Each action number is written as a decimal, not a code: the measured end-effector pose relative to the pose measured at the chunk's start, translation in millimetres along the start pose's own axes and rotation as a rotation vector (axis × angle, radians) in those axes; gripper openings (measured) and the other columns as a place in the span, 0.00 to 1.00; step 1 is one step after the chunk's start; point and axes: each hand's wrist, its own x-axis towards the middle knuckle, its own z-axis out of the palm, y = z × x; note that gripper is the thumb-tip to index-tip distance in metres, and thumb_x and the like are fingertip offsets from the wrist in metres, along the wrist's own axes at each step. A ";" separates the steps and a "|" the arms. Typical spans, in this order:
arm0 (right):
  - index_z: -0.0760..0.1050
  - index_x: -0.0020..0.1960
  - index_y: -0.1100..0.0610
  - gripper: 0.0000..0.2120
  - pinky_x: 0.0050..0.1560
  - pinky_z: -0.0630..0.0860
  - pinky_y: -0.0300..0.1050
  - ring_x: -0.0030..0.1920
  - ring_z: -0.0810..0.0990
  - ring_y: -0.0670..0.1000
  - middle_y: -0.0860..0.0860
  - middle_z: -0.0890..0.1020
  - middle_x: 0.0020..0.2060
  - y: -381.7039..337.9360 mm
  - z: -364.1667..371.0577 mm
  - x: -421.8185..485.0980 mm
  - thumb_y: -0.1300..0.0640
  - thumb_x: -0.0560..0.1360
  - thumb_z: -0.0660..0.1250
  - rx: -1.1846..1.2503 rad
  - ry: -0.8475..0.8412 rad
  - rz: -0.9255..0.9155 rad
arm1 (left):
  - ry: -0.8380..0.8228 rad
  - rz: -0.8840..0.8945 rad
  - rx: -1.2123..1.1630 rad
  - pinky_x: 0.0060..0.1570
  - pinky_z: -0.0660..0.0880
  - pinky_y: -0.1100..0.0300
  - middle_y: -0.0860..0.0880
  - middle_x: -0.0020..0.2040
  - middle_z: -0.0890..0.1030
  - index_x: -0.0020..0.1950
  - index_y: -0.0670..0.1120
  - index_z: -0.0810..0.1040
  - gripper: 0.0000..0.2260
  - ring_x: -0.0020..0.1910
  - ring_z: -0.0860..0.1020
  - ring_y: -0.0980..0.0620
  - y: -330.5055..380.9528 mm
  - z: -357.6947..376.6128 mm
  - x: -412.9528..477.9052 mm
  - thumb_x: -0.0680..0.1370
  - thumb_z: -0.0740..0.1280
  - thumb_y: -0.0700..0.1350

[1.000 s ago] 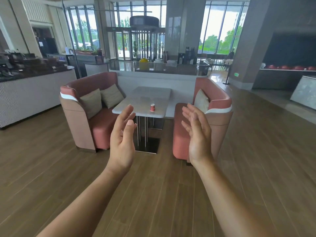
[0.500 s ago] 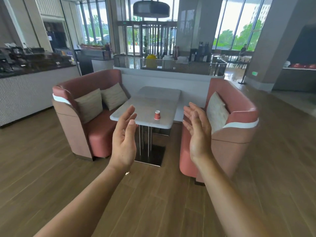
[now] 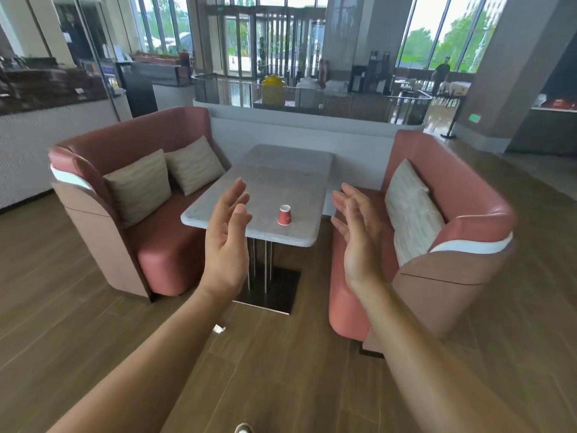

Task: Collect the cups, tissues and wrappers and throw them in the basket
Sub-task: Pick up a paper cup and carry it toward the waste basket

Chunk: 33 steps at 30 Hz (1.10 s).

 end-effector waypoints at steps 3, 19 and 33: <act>0.75 0.67 0.43 0.24 0.73 0.75 0.54 0.70 0.78 0.45 0.48 0.81 0.67 30.8 20.1 51.6 0.34 0.76 0.62 -0.014 0.012 -0.009 | -0.014 0.008 -0.005 0.74 0.73 0.46 0.58 0.73 0.75 0.76 0.52 0.70 0.20 0.74 0.75 0.55 -36.1 5.1 59.5 0.85 0.56 0.51; 0.77 0.63 0.43 0.21 0.70 0.77 0.57 0.69 0.79 0.49 0.53 0.81 0.66 188.4 99.6 275.9 0.34 0.74 0.63 -0.051 0.127 0.088 | -0.085 -0.139 -0.032 0.72 0.74 0.50 0.55 0.75 0.75 0.74 0.56 0.70 0.18 0.73 0.75 0.56 -214.0 23.2 288.7 0.84 0.56 0.52; 0.76 0.66 0.45 0.26 0.72 0.74 0.57 0.69 0.79 0.46 0.49 0.81 0.67 356.3 77.9 390.3 0.32 0.74 0.64 -0.129 0.062 0.300 | -0.031 -0.321 0.116 0.73 0.74 0.48 0.53 0.75 0.74 0.78 0.47 0.69 0.23 0.73 0.75 0.56 -373.5 75.3 364.2 0.84 0.57 0.52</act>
